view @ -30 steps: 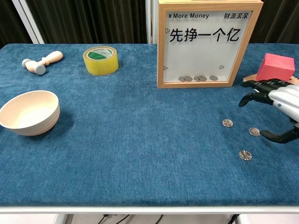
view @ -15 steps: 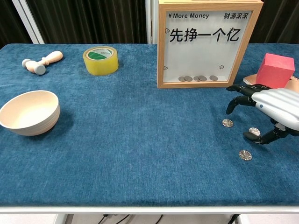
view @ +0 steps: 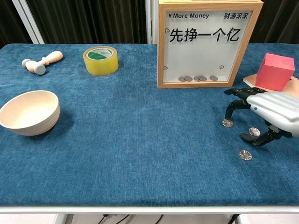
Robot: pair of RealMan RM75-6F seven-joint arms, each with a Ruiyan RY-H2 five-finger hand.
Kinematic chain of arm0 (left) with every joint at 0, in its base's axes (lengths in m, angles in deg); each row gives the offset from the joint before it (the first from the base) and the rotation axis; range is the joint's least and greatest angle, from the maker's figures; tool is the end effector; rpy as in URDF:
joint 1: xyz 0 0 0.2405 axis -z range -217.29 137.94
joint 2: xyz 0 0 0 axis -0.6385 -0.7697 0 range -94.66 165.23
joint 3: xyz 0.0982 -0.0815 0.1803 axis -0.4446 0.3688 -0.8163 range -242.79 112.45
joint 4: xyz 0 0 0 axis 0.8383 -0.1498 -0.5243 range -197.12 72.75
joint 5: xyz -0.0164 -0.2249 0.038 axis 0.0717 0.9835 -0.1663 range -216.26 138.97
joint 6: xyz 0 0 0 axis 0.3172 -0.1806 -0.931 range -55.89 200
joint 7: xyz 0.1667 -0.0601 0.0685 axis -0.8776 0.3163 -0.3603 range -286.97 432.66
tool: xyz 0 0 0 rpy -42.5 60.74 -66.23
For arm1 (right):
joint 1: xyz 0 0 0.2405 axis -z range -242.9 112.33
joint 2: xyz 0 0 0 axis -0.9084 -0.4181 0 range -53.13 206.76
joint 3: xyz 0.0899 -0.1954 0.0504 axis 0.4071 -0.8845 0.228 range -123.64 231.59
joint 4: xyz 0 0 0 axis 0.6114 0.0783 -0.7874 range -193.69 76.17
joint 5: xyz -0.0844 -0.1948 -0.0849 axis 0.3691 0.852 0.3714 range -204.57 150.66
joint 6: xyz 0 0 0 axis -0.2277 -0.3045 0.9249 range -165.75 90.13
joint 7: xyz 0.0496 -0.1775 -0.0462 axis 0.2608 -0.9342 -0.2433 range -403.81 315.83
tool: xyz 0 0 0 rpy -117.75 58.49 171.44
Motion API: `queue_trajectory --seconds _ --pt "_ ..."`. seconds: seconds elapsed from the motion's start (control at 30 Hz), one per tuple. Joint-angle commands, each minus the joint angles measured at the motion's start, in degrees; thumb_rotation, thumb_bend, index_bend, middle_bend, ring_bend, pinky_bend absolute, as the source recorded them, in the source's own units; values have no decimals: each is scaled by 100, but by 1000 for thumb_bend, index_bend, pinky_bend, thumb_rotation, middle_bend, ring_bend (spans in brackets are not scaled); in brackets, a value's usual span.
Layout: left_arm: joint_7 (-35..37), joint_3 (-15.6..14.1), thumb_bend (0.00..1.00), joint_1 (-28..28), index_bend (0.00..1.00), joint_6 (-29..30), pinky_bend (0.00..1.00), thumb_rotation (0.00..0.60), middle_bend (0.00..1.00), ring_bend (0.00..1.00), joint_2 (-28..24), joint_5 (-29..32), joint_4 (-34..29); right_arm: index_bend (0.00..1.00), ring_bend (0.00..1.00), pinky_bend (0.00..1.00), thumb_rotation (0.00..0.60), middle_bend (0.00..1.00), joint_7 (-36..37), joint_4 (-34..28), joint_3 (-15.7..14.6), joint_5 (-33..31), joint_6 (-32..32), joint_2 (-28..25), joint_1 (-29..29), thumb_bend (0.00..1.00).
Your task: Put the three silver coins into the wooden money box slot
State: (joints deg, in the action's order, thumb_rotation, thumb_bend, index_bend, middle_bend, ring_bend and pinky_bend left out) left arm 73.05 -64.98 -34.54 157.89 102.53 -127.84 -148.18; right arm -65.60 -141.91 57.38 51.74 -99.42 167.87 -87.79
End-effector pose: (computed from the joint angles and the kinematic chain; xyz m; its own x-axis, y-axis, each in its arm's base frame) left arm -0.2967 0.2177 0.1113 0.4495 0.0292 0.8928 0.8921 -0.0657 -0.4470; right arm -0.1943 -0.2778 -0.0674 0.5037 -0.2875 0.8146 -0.8531 -0.3143 0.4165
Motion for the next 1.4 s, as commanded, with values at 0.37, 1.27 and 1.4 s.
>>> queue_trajectory --seconds 0.37,1.27,1.4 --pt "105 -7 0 -3 7 -4 0 600 0 0 -5 -10 58 359 0 0 600 0 -128 198 -22 -52 -86 184 -50 321" --pt "520 -16 0 3 7 88 0 600 0 0 105 -133 406 566 0 0 600 0 -402 492 48 -288 -217 571 -168 340" --pt "649 -12 0 7 7 101 0 600 0 0 153 -143 517 584 0 0 600 0 -465 695 35 -205 -321 700 -176 340"
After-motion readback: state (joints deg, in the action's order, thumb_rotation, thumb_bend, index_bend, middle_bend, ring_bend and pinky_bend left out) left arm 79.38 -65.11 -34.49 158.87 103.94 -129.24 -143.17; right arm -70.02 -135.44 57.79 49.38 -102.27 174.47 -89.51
